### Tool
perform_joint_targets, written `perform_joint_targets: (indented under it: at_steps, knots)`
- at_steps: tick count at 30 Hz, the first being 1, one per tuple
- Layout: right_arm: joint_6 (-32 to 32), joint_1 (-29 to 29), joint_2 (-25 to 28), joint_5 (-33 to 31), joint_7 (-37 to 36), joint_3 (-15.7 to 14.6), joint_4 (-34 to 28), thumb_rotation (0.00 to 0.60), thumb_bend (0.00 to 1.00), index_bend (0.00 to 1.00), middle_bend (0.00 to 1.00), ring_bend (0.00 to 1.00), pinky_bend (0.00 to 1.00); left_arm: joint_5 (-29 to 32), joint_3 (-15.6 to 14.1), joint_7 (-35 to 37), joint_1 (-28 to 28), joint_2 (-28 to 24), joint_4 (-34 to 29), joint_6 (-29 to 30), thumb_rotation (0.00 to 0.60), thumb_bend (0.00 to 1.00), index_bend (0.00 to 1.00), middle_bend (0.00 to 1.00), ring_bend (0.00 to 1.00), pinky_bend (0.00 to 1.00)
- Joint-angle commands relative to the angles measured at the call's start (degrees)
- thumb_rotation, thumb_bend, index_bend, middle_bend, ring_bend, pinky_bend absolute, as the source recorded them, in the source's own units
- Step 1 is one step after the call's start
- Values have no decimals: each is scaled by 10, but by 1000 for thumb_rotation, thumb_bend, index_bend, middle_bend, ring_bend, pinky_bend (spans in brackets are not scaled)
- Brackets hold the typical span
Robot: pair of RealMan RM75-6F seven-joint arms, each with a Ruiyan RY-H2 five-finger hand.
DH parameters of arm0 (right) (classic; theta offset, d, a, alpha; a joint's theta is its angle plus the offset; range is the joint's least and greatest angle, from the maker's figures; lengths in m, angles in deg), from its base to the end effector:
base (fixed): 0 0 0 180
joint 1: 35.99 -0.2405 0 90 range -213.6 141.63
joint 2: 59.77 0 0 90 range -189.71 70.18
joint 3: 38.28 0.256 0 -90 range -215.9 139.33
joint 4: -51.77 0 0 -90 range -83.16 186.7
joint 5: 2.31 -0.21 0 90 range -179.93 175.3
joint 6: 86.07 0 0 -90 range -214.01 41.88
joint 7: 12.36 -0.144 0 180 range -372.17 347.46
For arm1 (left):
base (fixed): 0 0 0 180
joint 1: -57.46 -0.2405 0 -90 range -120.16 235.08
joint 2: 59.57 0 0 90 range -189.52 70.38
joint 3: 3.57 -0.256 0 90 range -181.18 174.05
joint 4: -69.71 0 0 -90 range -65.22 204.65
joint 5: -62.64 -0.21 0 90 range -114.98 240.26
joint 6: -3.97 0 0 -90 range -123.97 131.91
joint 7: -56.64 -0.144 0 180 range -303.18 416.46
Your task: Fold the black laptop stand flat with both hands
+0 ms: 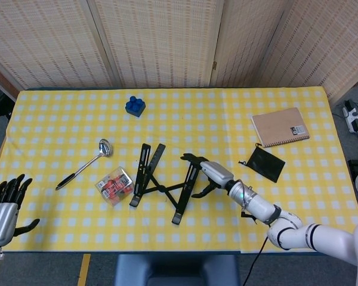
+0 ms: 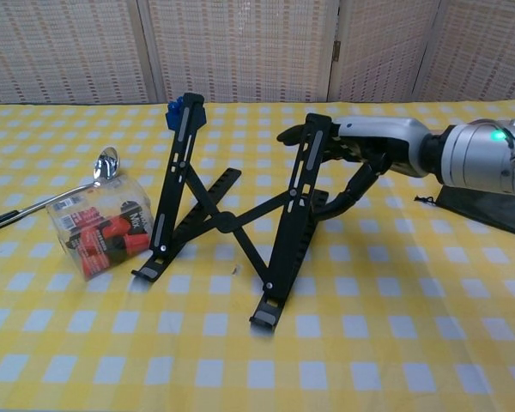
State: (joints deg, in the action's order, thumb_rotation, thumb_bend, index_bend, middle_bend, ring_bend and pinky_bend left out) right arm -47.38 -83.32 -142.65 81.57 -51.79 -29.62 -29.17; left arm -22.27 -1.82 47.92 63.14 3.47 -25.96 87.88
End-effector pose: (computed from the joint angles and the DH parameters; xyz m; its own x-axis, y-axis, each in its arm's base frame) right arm -0.1377 -0.3504 -0.0178 -0.0340 -0.6822 0.7304 -0.9347 -0.2370 -0.2648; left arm -0.3034 0.1804 0.1552 0.4966 0.0386 0.8671 0.8680 -0.0127 -0.4965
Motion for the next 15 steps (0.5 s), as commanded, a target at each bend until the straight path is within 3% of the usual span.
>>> perform_joint_targets:
  at_steps: [1, 7, 15]
  knots:
    - [9, 0, 7, 40, -71, -24, -10, 600, 160, 0, 0, 74, 0, -2, 0, 0, 0, 0, -1, 1, 600, 194, 64, 32, 33, 0]
    - [59, -4, 12, 109, -171, -58, -17, 600, 159, 0, 0, 75, 0, -3, 1, -1, -1, -2, 0, 5, 600, 194, 63, 32, 33, 0]
    - [118, -18, 30, 174, -220, -98, -49, 600, 159, 0, 0, 78, 0, -3, 0, 6, -1, -1, 2, 3, 600, 194, 65, 33, 34, 0]
